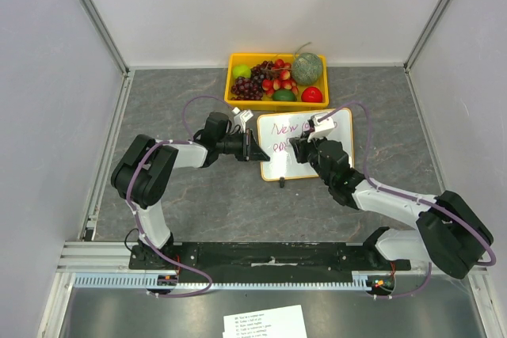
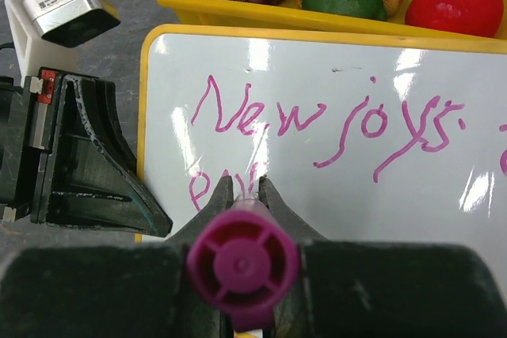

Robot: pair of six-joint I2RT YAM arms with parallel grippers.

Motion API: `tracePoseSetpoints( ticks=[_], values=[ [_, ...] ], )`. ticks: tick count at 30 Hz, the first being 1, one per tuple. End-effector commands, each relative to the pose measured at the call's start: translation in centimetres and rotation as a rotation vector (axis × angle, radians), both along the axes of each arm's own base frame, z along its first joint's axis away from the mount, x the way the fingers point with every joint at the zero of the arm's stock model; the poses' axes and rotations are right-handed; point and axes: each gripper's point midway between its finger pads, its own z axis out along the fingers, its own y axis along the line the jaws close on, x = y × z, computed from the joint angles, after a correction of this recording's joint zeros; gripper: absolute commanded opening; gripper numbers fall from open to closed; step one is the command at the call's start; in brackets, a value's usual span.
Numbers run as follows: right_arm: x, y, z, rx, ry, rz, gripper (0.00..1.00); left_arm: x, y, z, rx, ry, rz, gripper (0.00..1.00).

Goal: Write a sentence on the whiteboard

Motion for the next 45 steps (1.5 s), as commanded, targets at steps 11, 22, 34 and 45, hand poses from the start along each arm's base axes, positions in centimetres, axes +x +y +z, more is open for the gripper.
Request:
tracePoseSetpoints(
  ticks=[11, 22, 34, 45],
  values=[
    [-1.6, -0.1, -2.3, -0.054, 0.062, 0.016, 0.0, 0.6, 0.3, -1.2, 0.059, -0.009, 0.021, 0.02],
    [-0.3, -0.1, -0.2, -0.024, 0.017, -0.035, 0.0, 0.5, 0.1, -1.3, 0.059, -0.009, 0.016, 0.02],
    [1.3, 0.0, 1.2, -0.04, -0.005, -0.09, 0.0, 0.5, 0.1, -1.3, 0.062, -0.006, 0.014, 0.02],
    [0.8, -1.2, 0.5, -0.079, 0.018, -0.118, 0.0, 0.6, 0.1, -1.4, 0.066, -0.003, 0.015, 0.02]
  ],
)
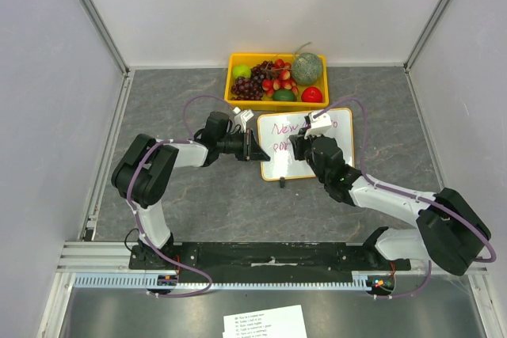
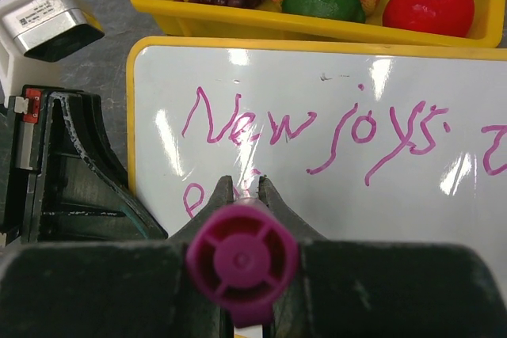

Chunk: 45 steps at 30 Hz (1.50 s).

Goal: Write a sentence on the whiteboard

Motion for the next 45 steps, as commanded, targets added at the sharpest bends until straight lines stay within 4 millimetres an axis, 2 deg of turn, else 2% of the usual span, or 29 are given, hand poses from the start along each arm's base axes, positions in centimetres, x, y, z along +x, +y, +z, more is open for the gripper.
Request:
tracePoseSetpoints(
  ticks=[1, 8, 28, 32, 39, 40, 41, 43, 45],
  values=[
    [0.1, -1.4, 0.0, -0.045, 0.004, -0.056, 0.0, 0.6, 0.3, -1.4, 0.062, -0.006, 0.022, 0.02],
    [-0.5, -2.0, -1.1, -0.056, 0.027, -0.064, 0.0, 0.6, 0.3, -1.3, 0.062, -0.009, 0.024, 0.02],
    [-0.9, 0.6, -2.2, -0.018, 0.064, 0.05, 0.0, 0.6, 0.4, -1.4, 0.07, -0.007, 0.025, 0.02],
    [-1.0, 0.5, -1.4, 0.008, 0.054, 0.042, 0.0, 0.6, 0.4, -1.4, 0.072, -0.008, 0.025, 0.02],
    [-2.1, -0.3, 3.0, 0.098, -0.016, 0.06, 0.0, 0.6, 0.5, -1.3, 0.076, -0.02, 0.029, 0.03],
    [-2.2, -0.6, 3.3, 0.109, -0.019, 0.064, 0.0, 0.6, 0.6, -1.2, 0.078, -0.022, 0.032, 0.06],
    [-2.2, -0.9, 3.5, 0.121, -0.013, 0.066, 0.0, 0.6, 0.7, -1.0, 0.078, -0.033, 0.036, 0.14],
    [-2.3, -1.7, 4.0, 0.154, -0.01, 0.073, 0.0, 0.5, 1.0, -0.5, 0.084, -0.047, 0.046, 0.35],
    [-2.4, -3.0, 4.7, 0.184, -0.01, 0.08, 0.0, 0.6, 1.5, 0.1, 0.1, -0.077, 0.08, 0.51]
  ],
)
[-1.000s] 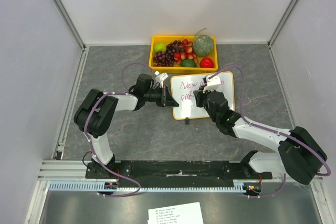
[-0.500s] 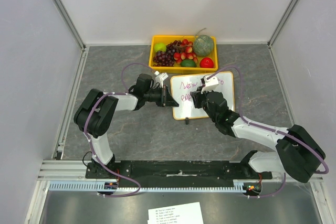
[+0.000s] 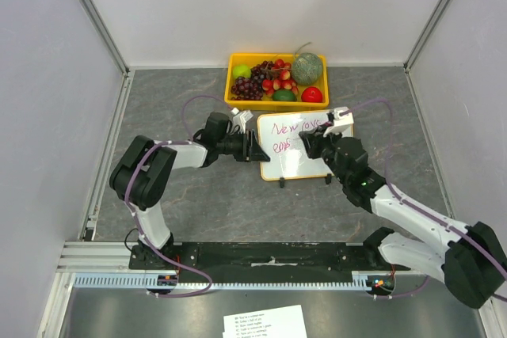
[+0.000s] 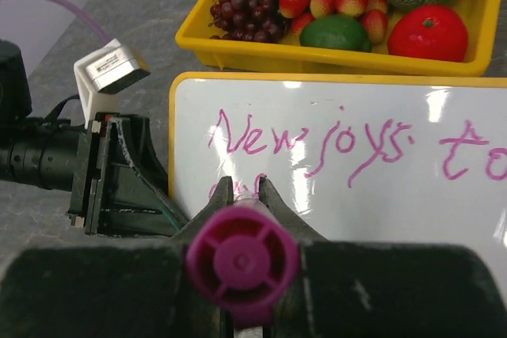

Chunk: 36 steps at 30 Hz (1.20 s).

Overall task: Write a sentence on the whiteboard
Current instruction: Write a sentence on the whiteboard, then move the whiteboard to the center of the board.

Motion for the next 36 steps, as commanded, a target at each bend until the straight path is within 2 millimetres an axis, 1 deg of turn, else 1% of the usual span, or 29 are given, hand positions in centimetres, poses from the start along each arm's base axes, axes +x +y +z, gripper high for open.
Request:
tracePoseSetpoints(
  ticks=[1, 2, 3, 5, 6, 8, 10, 12, 14, 16, 20, 22, 24, 26, 28, 30, 31, 33, 34, 36],
  values=[
    [-0.6, -1.8, 0.8, 0.068, 0.02, 0.027, 0.0, 0.3, 1.5, 0.7, 0.078, -0.083, 0.075, 0.57],
    [-0.7, -2.5, 1.1, 0.072, 0.02, 0.025, 0.0, 0.3, 1.9, 0.9, 0.107, -0.102, 0.098, 0.61],
    [-0.8, -2.9, 1.4, 0.07, 0.019, 0.024, 0.0, 0.6, 2.7, 0.5, 0.161, -0.123, 0.145, 0.64],
    [-1.2, -3.8, 2.0, 0.058, 0.016, 0.021, 0.0, 0.0, 3.4, 0.4, 0.267, -0.166, 0.196, 0.66],
    [-1.4, -4.1, 2.2, 0.053, 0.014, 0.02, 0.0, -0.6, 3.8, 0.1, 0.328, -0.174, 0.22, 0.69],
    [-1.9, -4.6, 2.6, 0.047, 0.009, 0.017, 0.0, -2.2, 4.1, -0.1, 0.436, -0.197, 0.261, 0.7],
    [-2.3, -4.9, 2.7, 0.045, 0.012, 0.019, 0.0, -4.2, 3.2, 0.3, 0.473, -0.215, 0.268, 0.7],
    [-2.6, -4.9, 2.6, 0.048, 0.015, 0.024, 0.0, -6.1, 1.6, 0.3, 0.482, -0.214, 0.258, 0.71],
    [-2.8, -5.0, 2.3, 0.05, 0.024, 0.025, 0.0, -7.7, -0.2, -0.3, 0.498, -0.201, 0.236, 0.71],
    [-3.0, -5.0, 2.2, 0.054, 0.026, 0.032, 0.0, -8.6, -1.9, -0.9, 0.517, -0.199, 0.231, 0.71],
    [-3.1, -5.1, 2.4, 0.064, 0.024, 0.029, 0.0, -9.0, -3.4, -3.8, 0.622, -0.181, 0.236, 0.7],
    [-3.2, -5.2, 2.6, 0.066, 0.02, 0.028, 0.0, -9.1, -4.5, -4.7, 0.631, -0.183, 0.218, 0.7],
    [-3.4, -5.4, 2.9, 0.066, 0.011, 0.027, 0.0, -9.0, -5.1, -5.6, 0.656, -0.191, 0.22, 0.7],
    [-3.6, -5.5, 3.1, 0.063, 0.007, 0.028, 0.0, -8.8, -4.7, -6.5, 0.705, -0.19, 0.248, 0.69],
    [-3.7, -5.6, 3.1, 0.061, 0.007, 0.027, 0.0, -8.4, -4.1, -6.9, 0.737, -0.197, 0.294, 0.67],
    [-3.7, -5.7, 3.0, 0.057, 0.009, 0.025, 0.0, -8.1, -3.6, -7.1, 0.757, -0.197, 0.328, 0.63],
    [-3.7, -5.7, 3.0, 0.059, 0.01, 0.024, 0.0, -8.0, -3.4, -7.1, 0.764, -0.198, 0.338, 0.59],
    [-3.7, -5.6, 3.0, 0.058, 0.011, 0.027, 0.0, -7.9, -3.3, -7.2, 0.772, -0.203, 0.34, 0.45],
    [-3.7, -5.7, 3.0, 0.058, 0.011, 0.024, 0.0, -7.9, -3.2, -7.2, 0.777, -0.205, 0.338, 0.33],
    [-3.8, -5.2, 2.8, 0.057, 0.018, 0.051, 0.0, -8.1, -2.9, -7.4, 0.791, -0.196, 0.336, 0.15]
  ],
)
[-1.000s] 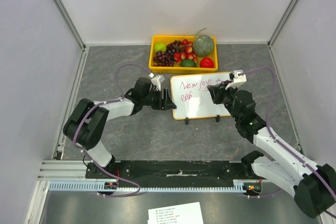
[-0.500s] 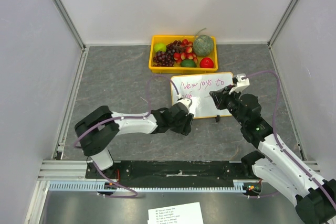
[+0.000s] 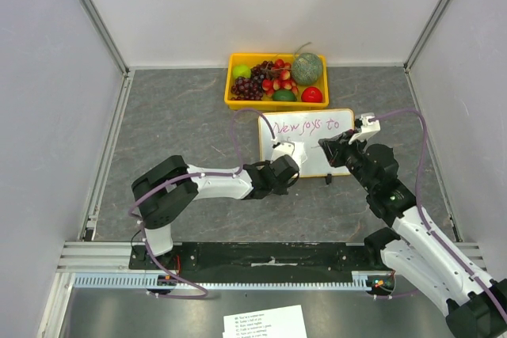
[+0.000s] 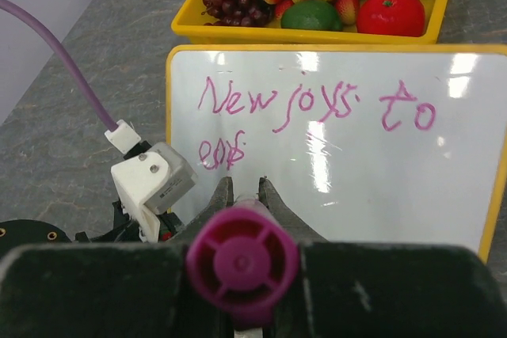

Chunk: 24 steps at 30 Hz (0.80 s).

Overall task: Write a sentence on the whiteboard
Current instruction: Move the whiteboard to the center of the board.

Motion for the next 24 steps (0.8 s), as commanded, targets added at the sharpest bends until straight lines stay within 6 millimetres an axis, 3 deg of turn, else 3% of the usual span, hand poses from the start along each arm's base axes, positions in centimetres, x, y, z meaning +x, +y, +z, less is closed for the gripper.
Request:
tracePoseSetpoints(
  ticks=[1, 2, 8, 19, 24],
  values=[
    [-0.2, 0.5, 0.5, 0.007, -0.011, 0.038, 0.0, -0.8, 3.0, -2.9, 0.123, 0.051, 0.069, 0.08],
    [-0.2, 0.6, 0.4, 0.005, -0.01, 0.04, 0.0, -1.2, 3.1, -2.9, 0.122, 0.06, 0.071, 0.02],
    [-0.8, 0.9, 1.0, 0.023, -0.022, 0.067, 0.0, -3.9, 4.2, -2.5, 0.108, 0.092, 0.098, 0.02],
    [-2.4, 1.4, 1.6, 0.046, -0.025, 0.131, 0.0, -12.1, 3.4, -2.0, 0.066, 0.211, 0.141, 0.02],
    [-3.1, 1.1, 0.8, 0.031, 0.001, 0.132, 0.0, -14.8, 1.4, -1.7, 0.041, 0.235, 0.096, 0.2]
  ],
)
